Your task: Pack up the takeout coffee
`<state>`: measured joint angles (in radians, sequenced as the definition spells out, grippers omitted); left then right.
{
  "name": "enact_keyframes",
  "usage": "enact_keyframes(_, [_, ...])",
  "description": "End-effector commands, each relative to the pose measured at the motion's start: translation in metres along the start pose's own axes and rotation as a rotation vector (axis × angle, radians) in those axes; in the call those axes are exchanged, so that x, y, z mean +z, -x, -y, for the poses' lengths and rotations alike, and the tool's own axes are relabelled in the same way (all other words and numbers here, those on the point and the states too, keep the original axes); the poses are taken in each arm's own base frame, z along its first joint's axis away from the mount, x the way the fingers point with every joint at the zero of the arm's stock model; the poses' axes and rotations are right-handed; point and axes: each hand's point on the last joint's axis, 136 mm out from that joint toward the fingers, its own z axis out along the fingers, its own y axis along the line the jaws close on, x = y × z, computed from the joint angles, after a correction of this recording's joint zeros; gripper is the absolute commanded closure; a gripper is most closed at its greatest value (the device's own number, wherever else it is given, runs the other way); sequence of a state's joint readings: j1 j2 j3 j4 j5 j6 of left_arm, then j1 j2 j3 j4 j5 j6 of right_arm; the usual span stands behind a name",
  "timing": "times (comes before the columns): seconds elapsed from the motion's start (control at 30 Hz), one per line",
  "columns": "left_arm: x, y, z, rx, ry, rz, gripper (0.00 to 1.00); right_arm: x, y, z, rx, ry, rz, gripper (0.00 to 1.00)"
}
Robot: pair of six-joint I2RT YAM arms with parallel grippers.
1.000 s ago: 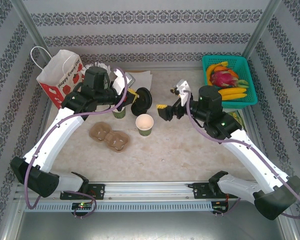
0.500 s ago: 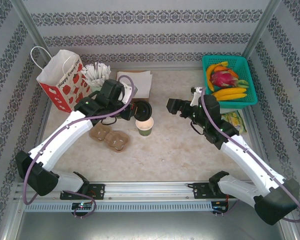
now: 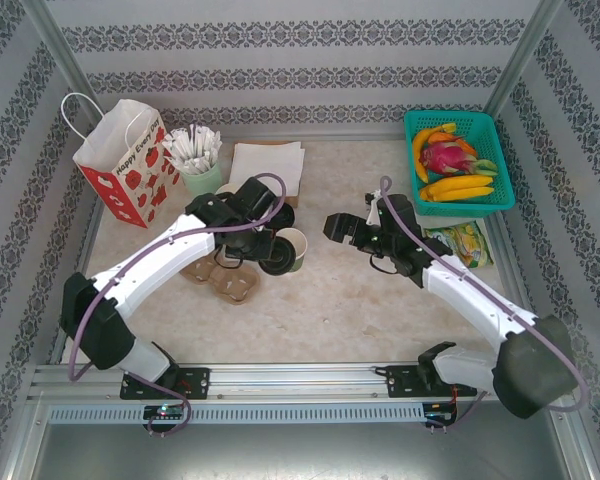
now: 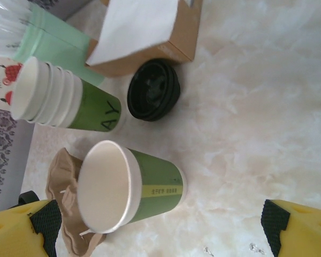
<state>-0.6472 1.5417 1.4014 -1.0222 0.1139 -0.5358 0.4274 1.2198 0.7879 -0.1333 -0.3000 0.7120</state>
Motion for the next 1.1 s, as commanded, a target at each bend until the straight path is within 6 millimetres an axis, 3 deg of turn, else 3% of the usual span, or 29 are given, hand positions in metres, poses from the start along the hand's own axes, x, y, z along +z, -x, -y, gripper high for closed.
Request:
enact_keyframes(0.0, [0.004, -0.006, -0.007, -0.079, 0.087, -0.076, 1.00, 0.006, 0.002, -0.009, 0.017, 0.048, -0.018, 0.03])
enact_keyframes(0.37, [0.017, 0.014, 0.009, -0.123, 0.104, -0.136, 1.00, 0.029, -0.017, -0.021, -0.026, 0.150, -0.157, 0.07])
enact_keyframes(0.7, [0.019, 0.029, 0.006, -0.101, 0.163, -0.132, 1.00, 0.041, -0.022, -0.029, -0.031, 0.202, -0.223, 0.08])
enact_keyframes(0.83, [0.026, 0.034, 0.008, -0.106, 0.161, -0.139, 1.00, 0.046, -0.027, -0.032, -0.038, 0.220, -0.250, 0.16])
enact_keyframes(1.07, [0.034, 0.047, 0.013, -0.095, 0.149, -0.135, 1.00, 0.056, -0.035, -0.038, -0.037, 0.252, -0.289, 0.20])
